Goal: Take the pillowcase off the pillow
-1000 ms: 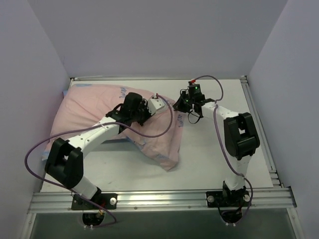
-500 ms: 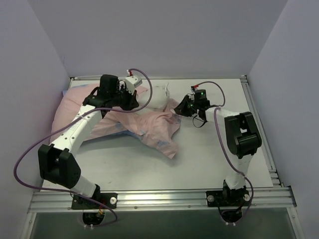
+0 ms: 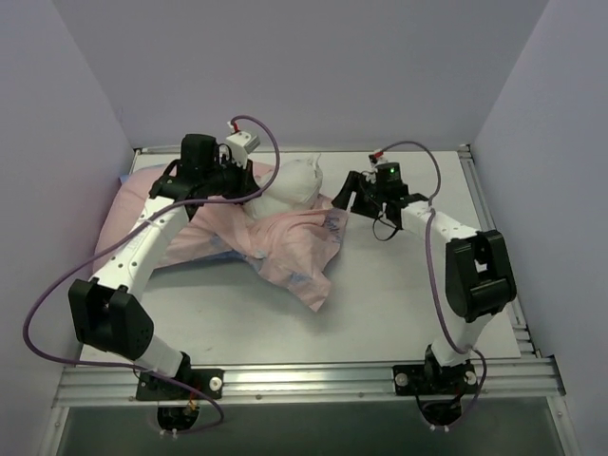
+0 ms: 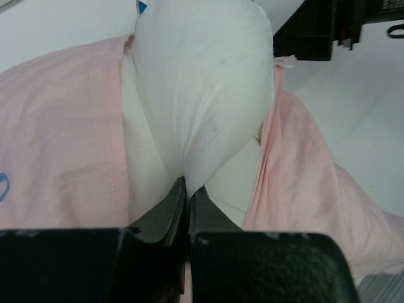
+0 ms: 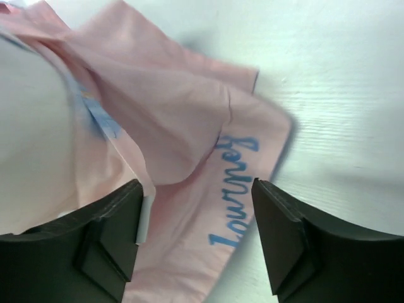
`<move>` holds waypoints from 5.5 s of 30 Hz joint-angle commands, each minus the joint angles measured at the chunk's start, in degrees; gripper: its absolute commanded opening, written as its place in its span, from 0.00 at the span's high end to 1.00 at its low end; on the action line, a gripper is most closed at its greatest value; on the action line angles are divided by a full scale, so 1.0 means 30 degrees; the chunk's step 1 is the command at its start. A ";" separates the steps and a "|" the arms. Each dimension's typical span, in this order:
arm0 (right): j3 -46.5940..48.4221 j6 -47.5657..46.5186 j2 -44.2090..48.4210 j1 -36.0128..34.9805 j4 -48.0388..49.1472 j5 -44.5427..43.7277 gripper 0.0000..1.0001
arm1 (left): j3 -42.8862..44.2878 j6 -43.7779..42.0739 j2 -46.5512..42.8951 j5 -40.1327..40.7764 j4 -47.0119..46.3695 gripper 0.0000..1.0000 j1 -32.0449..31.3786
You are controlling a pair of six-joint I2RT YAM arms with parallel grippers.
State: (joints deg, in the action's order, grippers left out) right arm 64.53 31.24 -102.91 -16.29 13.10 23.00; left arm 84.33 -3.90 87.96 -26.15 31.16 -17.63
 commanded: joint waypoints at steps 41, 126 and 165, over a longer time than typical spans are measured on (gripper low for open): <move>0.5532 0.3387 -0.1263 -0.8074 -0.2578 -0.6788 0.49 | 0.3147 0.2208 0.2787 0.4438 -0.3208 0.98 -0.0482; 0.4359 -0.4146 0.5860 -0.6989 -0.0911 -0.1164 0.02 | 0.6194 0.3967 0.3169 0.0075 -0.0894 0.98 0.1511; 0.0785 0.0513 0.1433 -0.5206 0.6971 0.3787 1.00 | -0.4140 -0.9420 -0.8077 0.9420 1.2091 0.06 1.0732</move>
State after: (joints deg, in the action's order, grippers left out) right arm 66.39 32.32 -103.44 -32.91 30.61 33.45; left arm 75.61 -25.87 68.47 -4.56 66.89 7.79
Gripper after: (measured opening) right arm 0.124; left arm 0.938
